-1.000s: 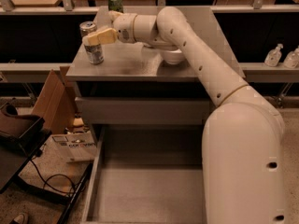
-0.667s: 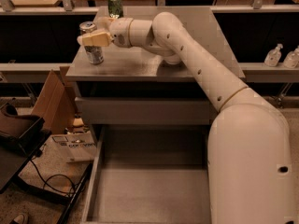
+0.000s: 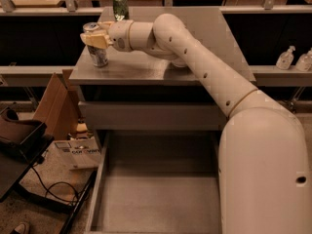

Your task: Place redbull can into middle drawer

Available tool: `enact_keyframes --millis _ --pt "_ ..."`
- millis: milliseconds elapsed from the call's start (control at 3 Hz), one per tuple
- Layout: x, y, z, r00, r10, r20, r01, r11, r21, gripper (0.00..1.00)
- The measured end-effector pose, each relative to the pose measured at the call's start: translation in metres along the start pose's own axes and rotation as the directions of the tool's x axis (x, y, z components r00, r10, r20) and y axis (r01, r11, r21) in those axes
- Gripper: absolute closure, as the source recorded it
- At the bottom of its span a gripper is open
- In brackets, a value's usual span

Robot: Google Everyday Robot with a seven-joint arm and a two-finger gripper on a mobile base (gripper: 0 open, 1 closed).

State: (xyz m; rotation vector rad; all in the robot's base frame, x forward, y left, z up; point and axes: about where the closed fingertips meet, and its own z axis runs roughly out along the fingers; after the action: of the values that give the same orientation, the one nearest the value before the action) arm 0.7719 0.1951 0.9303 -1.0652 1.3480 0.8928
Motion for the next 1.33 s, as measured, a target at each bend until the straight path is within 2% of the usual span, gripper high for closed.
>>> enact_keyframes --millis 333,667,1000,1333 --pt "-0.04 0.02 -0.049 1.0 -0.027 -0.007 0.028 0.9963 0.082 1.0" --pt "-0.057 0.057 -0.104 1.0 -0.002 -0.02 0.004 0.9916 0.13 1.0" --pt "-0.035 0.099 -0.146 0.998 0.003 -0.063 0.007 0.9882 0.153 1.0" --pt "0.046 0.139 -0.187 0.99 0.0 -0.144 0.025 0.9851 0.17 1.0"
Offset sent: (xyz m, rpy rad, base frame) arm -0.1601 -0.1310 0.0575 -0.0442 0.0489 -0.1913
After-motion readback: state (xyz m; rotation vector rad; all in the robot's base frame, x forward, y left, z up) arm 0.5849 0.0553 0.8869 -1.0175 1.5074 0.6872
